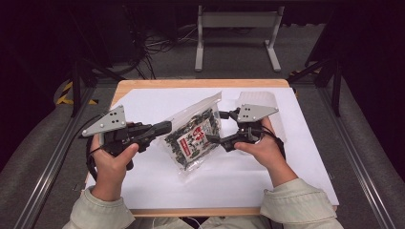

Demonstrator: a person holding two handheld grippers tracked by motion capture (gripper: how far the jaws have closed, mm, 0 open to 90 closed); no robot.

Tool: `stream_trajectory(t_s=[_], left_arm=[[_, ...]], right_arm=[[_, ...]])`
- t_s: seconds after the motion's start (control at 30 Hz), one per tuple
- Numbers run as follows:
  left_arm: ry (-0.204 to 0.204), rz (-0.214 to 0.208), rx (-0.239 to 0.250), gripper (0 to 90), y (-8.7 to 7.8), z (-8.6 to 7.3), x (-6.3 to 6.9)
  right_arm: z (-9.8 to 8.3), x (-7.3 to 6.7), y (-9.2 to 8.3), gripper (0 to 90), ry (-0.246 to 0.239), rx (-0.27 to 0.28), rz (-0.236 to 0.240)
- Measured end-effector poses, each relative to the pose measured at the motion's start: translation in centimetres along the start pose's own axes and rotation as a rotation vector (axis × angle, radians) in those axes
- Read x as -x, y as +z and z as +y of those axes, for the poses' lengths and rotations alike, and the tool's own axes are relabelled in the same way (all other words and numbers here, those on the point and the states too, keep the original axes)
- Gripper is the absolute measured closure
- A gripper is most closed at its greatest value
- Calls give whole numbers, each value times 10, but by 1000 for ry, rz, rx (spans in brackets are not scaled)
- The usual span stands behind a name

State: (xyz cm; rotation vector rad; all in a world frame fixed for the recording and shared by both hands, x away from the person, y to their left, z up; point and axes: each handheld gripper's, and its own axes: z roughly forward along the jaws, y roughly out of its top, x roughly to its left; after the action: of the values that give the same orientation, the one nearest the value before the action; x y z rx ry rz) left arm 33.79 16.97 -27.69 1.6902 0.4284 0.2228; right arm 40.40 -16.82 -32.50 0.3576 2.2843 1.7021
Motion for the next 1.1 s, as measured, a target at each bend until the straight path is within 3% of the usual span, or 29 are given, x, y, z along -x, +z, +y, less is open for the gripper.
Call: stream_trajectory(t_s=[0.4,0.6,0.67,0.77,1.1], left_arm=[[16,-30,5,896,4,-1,5],[13,-27,14,895,2,-2,4],[10,-19,19,896,0,-2,3],[5,-24,21,895,-1,-3,2],[-3,15,40,892,-5,-4,-2]], right_arm=[[5,-6,11,204,-26,9,68],[7,-10,11,330,-49,-20,91],[7,-11,8,452,-49,-46,105],[7,-12,7,543,-41,-72,130],[11,-16,2,717,-77,-104,195]])
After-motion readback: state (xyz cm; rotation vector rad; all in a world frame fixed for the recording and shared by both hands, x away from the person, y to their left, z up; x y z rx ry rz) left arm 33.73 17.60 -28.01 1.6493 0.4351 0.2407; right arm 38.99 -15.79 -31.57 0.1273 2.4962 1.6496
